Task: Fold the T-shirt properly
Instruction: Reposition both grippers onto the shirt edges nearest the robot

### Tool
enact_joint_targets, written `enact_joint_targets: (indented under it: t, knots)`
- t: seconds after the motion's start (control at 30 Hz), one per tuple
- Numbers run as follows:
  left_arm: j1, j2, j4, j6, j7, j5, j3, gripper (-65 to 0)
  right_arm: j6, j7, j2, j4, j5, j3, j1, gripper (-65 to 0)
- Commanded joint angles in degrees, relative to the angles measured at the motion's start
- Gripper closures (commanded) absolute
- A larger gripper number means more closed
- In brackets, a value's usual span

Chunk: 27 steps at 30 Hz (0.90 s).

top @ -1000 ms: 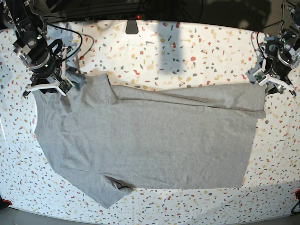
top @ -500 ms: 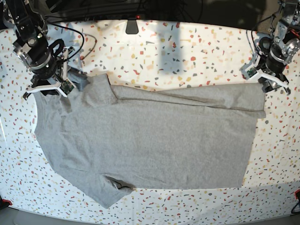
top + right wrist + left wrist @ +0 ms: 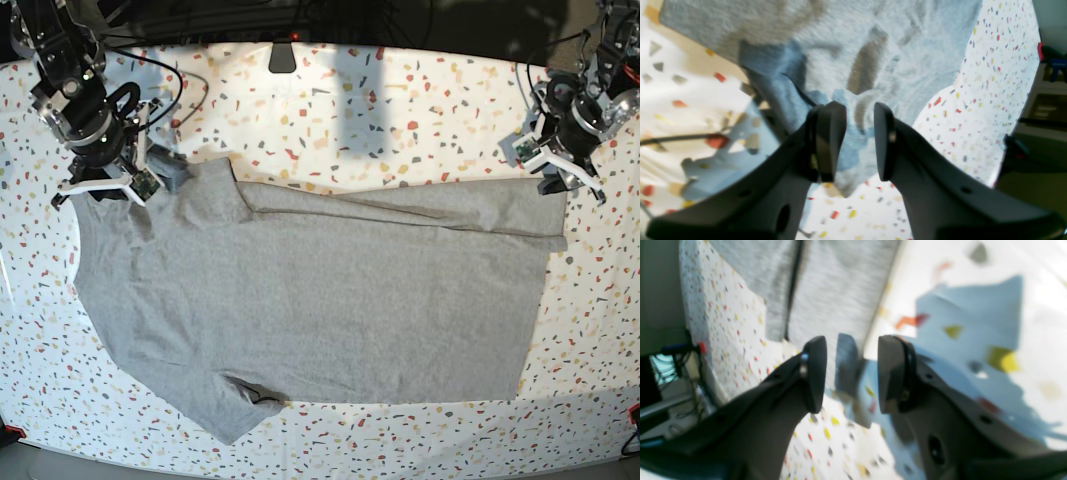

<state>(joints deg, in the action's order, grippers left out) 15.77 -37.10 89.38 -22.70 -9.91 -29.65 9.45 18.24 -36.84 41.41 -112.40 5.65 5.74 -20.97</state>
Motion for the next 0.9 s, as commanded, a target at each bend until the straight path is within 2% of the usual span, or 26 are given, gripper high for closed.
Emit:
enact_joint_targets:
  t: [0.0, 0.2, 0.27, 0.33, 0.37, 0.6, 0.7, 0.87]
  knots:
    - [-1.11, -0.81, -0.61, -0.2, -0.13, -0.28, -0.33, -24.4, -0.72, 0.7, 0.66, -0.9, 0.35, -0.52, 0.44, -19.1]
    - [-3.56, -0.85, -3.72, -4.26, -0.85, -0.92, -0.33, -19.4, -0.72, -0.79, 0.35, -0.9, 3.54, -0.52, 0.46, -19.1]
    - [-3.54, -0.85, -4.76, -5.75, 0.52, -0.98, -0.33, -13.3, -0.74, -0.79, 0.35, -0.9, 4.72, -0.52, 0.46, -19.1]
    - [-3.54, -0.85, -5.97, -6.12, 2.05, -0.96, -0.33, -3.0, -0.72, -1.44, 0.35, -0.9, 4.68, -0.52, 0.46, -19.1]
    - [-3.54, -0.85, -6.47, -6.1, 2.45, -0.96, -0.33, 0.0, -0.72, -2.05, 0.35, -0.9, 4.68, -0.52, 0.46, -19.1]
    - [-3.39, -0.87, -6.91, -6.05, 0.98, 1.01, -0.33, 0.0, 0.46, -6.54, 0.44, -1.14, 4.66, -0.52, -0.11, -19.1]
    - [-3.39, -0.85, -6.88, -5.84, 0.98, 2.47, -0.33, 0.0, 1.92, -6.97, 0.57, -2.99, 4.68, -0.52, -2.32, -19.1]
    - [-3.43, -0.68, -6.84, -5.81, 0.98, 3.34, -0.33, 0.0, 1.92, -7.93, 2.08, -6.84, 4.66, -0.52, -7.34, -19.1]
